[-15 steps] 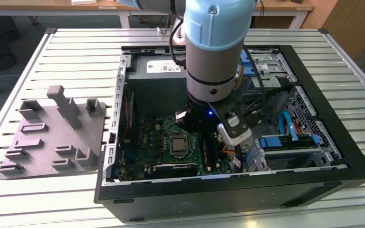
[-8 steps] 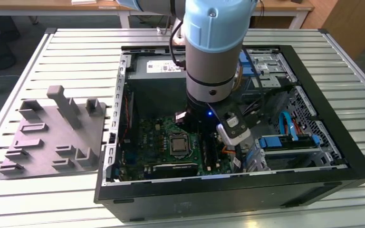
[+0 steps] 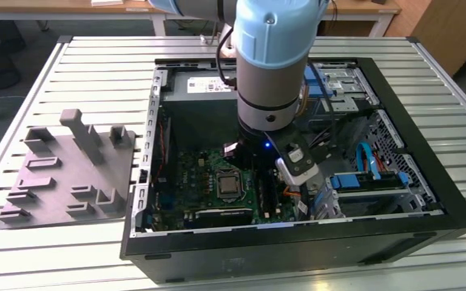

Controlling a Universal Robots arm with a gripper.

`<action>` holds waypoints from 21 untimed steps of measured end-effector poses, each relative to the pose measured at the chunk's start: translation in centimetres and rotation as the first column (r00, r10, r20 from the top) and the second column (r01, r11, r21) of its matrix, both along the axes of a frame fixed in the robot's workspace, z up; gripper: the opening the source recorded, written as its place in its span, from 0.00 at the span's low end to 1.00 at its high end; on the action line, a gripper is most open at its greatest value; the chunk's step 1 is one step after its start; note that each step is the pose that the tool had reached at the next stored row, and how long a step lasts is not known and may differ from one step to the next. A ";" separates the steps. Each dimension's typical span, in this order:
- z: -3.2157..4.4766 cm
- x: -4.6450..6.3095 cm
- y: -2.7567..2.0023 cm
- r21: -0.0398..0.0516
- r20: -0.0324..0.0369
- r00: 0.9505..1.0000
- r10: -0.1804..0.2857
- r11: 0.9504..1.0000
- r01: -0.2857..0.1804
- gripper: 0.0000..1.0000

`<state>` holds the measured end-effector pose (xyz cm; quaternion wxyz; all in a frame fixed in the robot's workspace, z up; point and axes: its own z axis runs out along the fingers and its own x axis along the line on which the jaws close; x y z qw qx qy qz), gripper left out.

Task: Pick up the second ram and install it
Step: 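Insert the second ram into the second slot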

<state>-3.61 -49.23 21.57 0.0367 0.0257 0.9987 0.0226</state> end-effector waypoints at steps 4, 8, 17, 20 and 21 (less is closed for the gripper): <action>-0.10 -0.1 0.01 -0.001 0.000 1.000 0.000 1.000 0.000 0.14; -0.12 -0.2 0.02 -0.001 0.002 1.000 0.000 1.000 0.000 0.14; 0.13 -0.4 -0.02 -0.001 0.004 1.000 0.000 1.000 0.000 0.14; 0.14 -0.3 -0.13 -0.001 0.004 1.000 0.000 1.000 0.000 0.14; 0.14 -0.3 -0.19 -0.001 0.004 1.000 0.000 1.000 0.000 0.14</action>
